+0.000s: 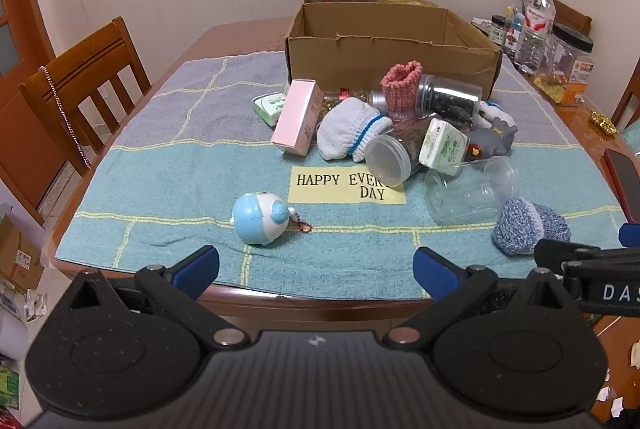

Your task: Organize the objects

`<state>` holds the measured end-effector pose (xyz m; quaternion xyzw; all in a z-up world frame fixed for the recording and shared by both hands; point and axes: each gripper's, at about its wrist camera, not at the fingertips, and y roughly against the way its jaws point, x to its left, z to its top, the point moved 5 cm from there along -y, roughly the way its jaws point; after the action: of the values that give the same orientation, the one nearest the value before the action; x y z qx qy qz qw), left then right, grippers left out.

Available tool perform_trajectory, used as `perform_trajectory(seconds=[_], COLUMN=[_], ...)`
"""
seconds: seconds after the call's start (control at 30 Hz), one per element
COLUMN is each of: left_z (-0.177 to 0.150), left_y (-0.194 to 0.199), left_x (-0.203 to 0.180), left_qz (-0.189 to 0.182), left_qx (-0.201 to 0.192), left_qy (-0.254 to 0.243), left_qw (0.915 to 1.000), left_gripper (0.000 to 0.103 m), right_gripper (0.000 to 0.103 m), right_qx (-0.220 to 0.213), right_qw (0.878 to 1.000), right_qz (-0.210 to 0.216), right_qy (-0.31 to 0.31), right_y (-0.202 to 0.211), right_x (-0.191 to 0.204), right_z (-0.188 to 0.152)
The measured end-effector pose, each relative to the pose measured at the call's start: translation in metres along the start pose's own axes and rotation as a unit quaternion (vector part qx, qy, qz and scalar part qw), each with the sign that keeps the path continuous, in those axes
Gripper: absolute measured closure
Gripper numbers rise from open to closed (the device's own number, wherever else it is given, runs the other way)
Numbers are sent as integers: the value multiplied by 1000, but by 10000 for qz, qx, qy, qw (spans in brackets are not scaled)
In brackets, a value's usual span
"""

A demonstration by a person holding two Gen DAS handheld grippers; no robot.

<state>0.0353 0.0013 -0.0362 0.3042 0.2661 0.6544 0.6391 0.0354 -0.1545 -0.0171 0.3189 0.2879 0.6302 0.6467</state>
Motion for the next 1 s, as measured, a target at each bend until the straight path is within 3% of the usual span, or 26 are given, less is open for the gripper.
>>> perform_trajectory(seconds=[1.0], left_z=[1], left_y=[-5], left_x=[4], left_qz=[-167], left_qx=[75], left_qy=[128], left_qw=[9998], left_gripper=[1], right_gripper=[0], right_qx=[-2], right_qw=[10000], right_qz=[-4], right_qy=[-33], right_y=[0], right_x=[-2], right_z=[3])
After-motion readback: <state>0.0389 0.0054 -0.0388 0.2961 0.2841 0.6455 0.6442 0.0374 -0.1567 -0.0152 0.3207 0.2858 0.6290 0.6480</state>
